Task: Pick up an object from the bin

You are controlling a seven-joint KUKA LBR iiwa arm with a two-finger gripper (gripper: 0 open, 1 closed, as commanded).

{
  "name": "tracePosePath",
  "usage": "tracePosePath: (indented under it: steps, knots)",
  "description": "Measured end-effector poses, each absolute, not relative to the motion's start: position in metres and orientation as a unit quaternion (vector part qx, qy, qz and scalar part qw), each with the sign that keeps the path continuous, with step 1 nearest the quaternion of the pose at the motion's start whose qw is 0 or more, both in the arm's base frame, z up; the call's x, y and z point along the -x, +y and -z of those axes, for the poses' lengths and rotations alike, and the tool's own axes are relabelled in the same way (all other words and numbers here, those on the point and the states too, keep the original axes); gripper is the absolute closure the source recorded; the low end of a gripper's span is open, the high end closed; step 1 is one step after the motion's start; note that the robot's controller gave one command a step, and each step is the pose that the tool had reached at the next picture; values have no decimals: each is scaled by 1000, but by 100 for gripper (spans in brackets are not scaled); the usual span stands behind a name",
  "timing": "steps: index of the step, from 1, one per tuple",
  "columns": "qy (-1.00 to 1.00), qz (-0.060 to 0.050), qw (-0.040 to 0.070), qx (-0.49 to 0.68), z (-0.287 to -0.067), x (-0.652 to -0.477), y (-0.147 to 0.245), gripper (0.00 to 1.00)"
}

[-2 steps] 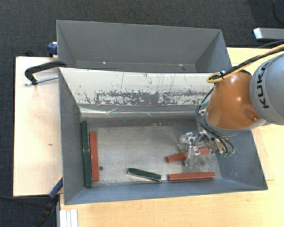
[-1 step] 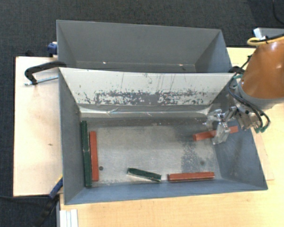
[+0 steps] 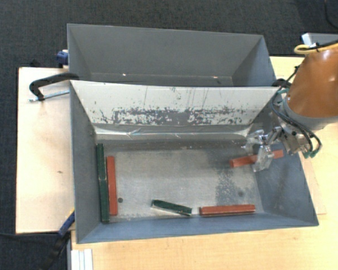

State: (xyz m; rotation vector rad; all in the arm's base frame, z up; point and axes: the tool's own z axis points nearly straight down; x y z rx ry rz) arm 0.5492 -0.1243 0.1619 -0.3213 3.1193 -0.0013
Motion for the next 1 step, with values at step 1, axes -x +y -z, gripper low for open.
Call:
tracePosePath:
  steps: [1]
  knots:
    - [994,0,3,109,-235,-549,-130,100]
